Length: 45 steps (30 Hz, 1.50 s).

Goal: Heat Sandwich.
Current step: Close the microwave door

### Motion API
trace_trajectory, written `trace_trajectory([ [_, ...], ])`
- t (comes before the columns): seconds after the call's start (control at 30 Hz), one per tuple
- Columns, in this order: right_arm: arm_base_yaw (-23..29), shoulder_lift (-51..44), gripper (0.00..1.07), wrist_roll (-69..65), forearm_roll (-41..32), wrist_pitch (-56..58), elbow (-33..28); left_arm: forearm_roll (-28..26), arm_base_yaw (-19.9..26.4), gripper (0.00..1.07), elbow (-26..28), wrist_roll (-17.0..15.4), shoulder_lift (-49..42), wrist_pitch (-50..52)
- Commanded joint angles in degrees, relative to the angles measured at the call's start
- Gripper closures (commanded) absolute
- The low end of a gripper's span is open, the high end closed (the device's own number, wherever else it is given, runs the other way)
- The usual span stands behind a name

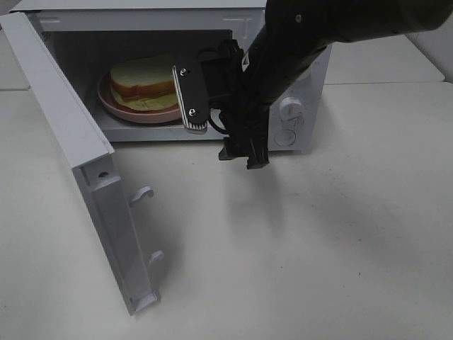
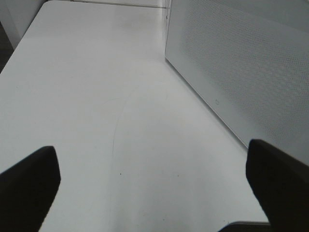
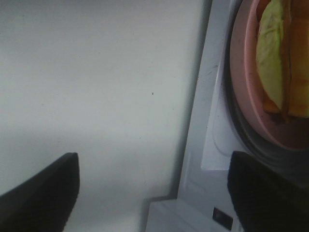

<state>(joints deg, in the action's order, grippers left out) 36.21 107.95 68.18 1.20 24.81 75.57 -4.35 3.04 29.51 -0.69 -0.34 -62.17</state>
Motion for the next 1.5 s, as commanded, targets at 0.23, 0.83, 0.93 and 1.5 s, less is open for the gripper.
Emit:
trace_trajectory([
  [0.23, 0.0, -8.5, 0.31, -9.4, -0.1, -0.2, -9.2, -0.1, -0.4, 0.09, -0.1, -0.2, -0.9, 0.7],
  [0.83, 0.0, -23.0, 0.31, -26.5, -0.1, 0.7, -23.0, -0.1, -0.4, 0.09, -0.1, -0.2, -0.9, 0.7],
  [0.93, 0.0, -26.1, 0.31, -32.5, -0.1, 2.6, -25.2, -0.1, -0.4, 0.09, -0.1, -0.2, -0.9, 0.7],
  [1.5, 0.0, -36.1, 0.31, -58.0, 0.4, 21.5, -26.6, -0.1, -0.4, 0.09, -0.1, -0.2, -0.9, 0.7],
])
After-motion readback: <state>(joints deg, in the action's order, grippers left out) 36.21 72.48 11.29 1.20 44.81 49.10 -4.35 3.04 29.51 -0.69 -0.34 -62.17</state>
